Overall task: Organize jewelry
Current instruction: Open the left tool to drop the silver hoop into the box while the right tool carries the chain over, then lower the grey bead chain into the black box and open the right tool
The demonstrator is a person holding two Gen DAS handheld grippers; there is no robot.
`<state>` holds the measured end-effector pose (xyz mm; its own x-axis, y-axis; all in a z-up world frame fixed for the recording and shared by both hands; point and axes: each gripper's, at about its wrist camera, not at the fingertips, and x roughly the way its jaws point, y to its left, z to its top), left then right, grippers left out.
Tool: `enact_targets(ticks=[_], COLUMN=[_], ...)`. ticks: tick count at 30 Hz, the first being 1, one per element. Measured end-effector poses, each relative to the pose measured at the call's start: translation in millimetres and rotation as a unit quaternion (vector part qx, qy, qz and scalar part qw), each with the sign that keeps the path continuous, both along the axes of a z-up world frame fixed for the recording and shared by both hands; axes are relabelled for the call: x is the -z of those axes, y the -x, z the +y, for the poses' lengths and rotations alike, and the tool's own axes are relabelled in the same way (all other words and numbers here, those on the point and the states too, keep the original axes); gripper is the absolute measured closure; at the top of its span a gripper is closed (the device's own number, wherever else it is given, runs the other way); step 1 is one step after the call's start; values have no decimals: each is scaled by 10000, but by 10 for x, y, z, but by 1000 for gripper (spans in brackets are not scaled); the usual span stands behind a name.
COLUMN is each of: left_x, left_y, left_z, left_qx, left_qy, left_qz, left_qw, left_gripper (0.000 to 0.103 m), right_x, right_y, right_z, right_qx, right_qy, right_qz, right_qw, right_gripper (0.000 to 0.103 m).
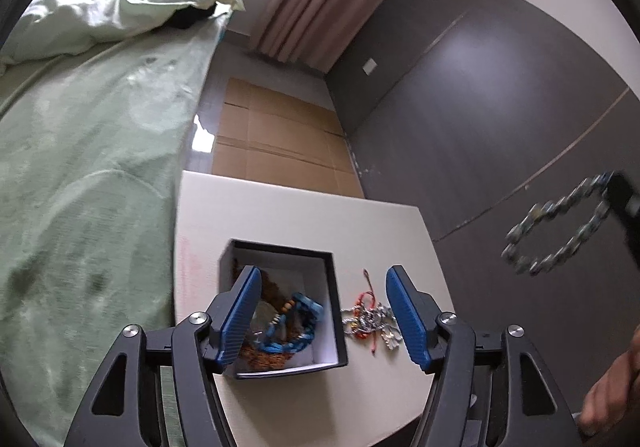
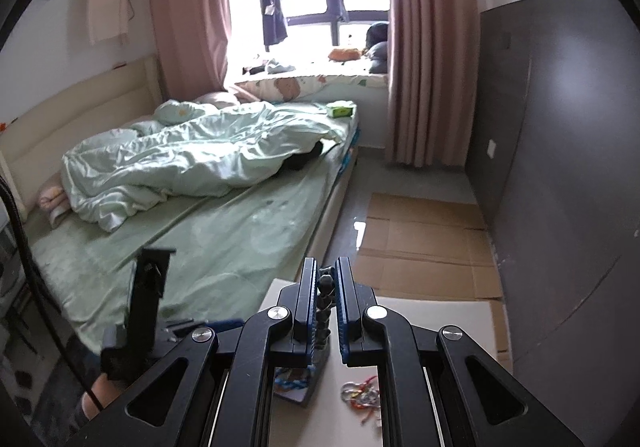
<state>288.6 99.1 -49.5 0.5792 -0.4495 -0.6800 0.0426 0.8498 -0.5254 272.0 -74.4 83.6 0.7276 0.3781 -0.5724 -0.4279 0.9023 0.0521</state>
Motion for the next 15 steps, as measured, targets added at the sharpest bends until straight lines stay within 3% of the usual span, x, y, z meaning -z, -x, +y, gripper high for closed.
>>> enact_targets(ticks=[15], left_x=[9], left_y=[21], left_z=[437], left_qx=[-614], left_qy=[45], left_qz=[55], left_qw=[9981], left_gripper=[36], right_x=[834], right_y=[-303], right_z=[330], right_qx=[-448], right_qy=[-63], right_qz=[863], right_qw=[9952], right_gripper=[93])
